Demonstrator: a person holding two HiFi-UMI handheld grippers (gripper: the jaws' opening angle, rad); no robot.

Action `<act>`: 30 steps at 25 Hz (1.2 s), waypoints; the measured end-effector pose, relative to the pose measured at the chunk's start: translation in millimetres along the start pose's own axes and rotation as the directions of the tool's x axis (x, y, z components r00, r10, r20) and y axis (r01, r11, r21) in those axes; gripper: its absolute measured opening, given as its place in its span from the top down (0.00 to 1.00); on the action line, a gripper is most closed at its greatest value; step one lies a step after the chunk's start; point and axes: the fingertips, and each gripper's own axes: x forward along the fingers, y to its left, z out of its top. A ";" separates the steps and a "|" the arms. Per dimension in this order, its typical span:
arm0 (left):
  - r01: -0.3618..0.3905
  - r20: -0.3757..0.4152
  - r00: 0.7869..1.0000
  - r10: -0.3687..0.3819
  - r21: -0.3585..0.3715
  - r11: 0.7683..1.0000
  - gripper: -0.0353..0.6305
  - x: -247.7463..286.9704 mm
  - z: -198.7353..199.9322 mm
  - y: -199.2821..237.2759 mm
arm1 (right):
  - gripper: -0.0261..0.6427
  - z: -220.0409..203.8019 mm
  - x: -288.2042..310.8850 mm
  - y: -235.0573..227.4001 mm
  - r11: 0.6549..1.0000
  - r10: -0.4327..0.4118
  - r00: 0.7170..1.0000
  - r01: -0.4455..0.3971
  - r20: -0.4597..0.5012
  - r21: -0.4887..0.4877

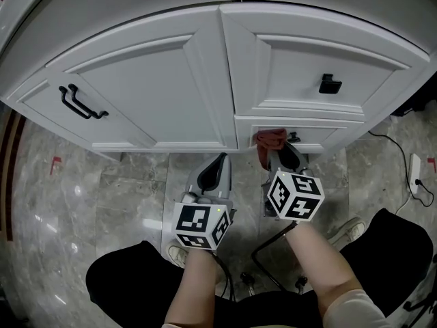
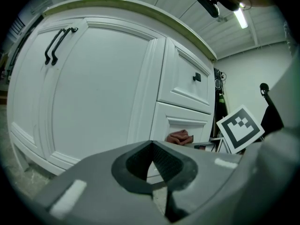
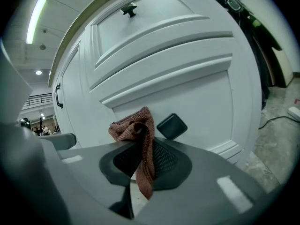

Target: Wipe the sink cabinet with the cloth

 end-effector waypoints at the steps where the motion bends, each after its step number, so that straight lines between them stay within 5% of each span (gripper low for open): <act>1: 0.003 0.000 1.000 -0.003 0.000 1.000 0.95 1.5 0.2 -1.8 | 0.85 -0.3 -1.3 -4.2 1.000 -0.010 1.000 0.010 -0.005 0.013; 11: 0.071 0.003 0.997 -0.071 0.006 0.997 0.95 21.5 3.0 -40.0 | 0.85 8.7 -31.3 -11.1 0.999 0.003 1.000 -0.004 0.010 0.043; 30: 0.115 -0.046 0.993 -0.112 0.053 0.992 0.95 33.9 -10.6 -68.2 | 0.85 26.0 -37.5 -85.6 0.984 -0.131 0.990 0.124 0.046 0.131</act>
